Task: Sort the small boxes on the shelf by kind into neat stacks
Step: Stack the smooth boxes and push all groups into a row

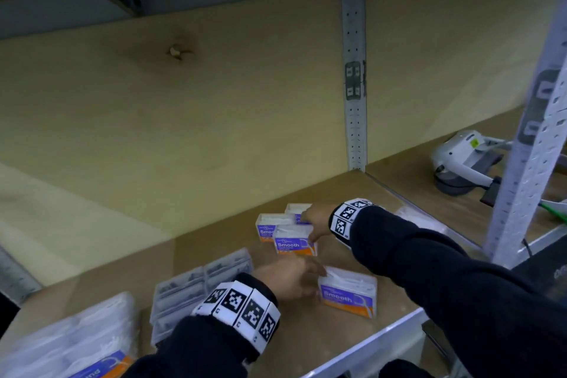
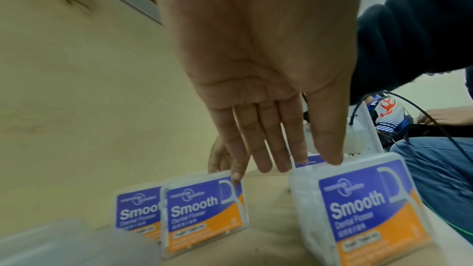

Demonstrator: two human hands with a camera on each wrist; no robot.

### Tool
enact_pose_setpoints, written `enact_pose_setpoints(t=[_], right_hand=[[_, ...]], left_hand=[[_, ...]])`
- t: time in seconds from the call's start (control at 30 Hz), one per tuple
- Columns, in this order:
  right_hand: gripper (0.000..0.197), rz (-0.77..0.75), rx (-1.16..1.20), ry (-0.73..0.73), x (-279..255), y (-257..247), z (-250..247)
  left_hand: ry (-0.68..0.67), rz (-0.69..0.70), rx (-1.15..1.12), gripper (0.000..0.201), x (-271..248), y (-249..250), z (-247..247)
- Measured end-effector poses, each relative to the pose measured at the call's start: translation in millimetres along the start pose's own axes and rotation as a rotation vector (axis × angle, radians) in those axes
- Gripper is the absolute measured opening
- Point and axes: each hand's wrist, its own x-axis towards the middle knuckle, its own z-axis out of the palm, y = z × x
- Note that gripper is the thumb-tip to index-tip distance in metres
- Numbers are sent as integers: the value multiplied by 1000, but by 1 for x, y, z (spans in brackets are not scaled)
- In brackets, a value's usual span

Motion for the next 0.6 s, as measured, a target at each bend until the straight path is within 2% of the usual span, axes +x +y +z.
enact_pose_setpoints(t=[0.1,0.2,0.33,0.43,0.5,0.53,0.6], right_hand=[[47,12,-54,-27,7,-4,-1],[46,61,-134,-90,0,7,0],[19,180,-236,-132,-13,48,23],[24,241,-252,-237,-29,63,19],[43,235,-233,-301,-32,68,13],[47,242,-206,-308,-31,68,9],[37,224,-140,-260,-28,63,-5]], left_hand=[[5,-27,-24,39,-4,-13,-8],[22,-126,-17,39,-5,-29,-22],[73,-251,-26,37,2,-45,-42],[96,-295,6,37,16,-53,-52],[85,-336,47,39,26,-55,-56],[76,-354,64,40,31,-56,-57],[56,-377,95,42,42,-59,-57]])
